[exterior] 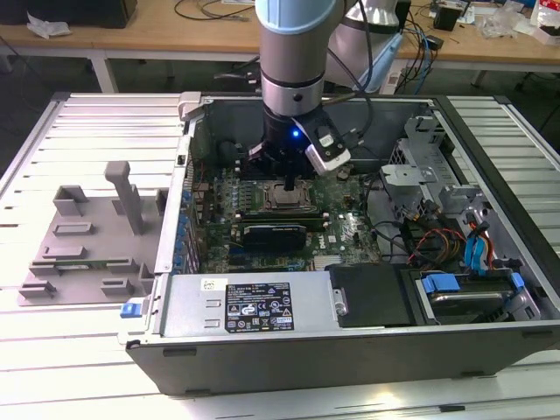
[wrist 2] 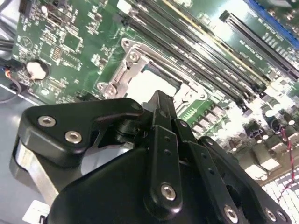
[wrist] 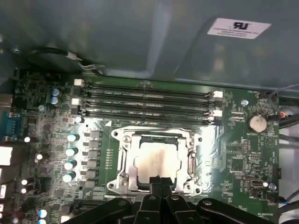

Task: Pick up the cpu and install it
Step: 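Install the second cpu locking lever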

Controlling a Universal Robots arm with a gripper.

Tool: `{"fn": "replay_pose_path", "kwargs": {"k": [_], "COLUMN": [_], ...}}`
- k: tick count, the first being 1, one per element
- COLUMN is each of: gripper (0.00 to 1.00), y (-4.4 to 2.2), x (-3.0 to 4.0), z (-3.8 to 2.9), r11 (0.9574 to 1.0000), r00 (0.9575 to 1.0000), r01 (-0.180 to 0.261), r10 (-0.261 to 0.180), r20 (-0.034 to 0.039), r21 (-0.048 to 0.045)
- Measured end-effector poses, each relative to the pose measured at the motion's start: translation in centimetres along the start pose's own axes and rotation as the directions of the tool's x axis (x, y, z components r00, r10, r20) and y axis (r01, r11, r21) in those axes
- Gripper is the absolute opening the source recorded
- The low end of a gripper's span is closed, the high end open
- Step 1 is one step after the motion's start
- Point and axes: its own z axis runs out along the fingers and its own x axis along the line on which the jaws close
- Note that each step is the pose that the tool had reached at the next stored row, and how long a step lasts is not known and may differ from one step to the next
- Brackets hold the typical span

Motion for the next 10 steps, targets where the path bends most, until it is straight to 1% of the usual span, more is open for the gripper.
{"fn": "replay_pose_path", "kwargs": {"k": [2, 4, 10], "gripper": [0.11, 0.11, 0.11], "y": [0.02, 0.05, 0.05], "x": [-0.04, -0.06, -0.07], "z": [-0.06, -0.30, -0.31], "r11": [1.0000, 1.0000, 1.0000], "r00": [1.0000, 1.0000, 1.0000], "r01": [0.000, 0.000, 0.000], "r10": [0.000, 0.000, 0.000], "r20": [-0.0003, -0.0001, -0.0002], "r21": [0.0003, 0.0003, 0.0008]}}
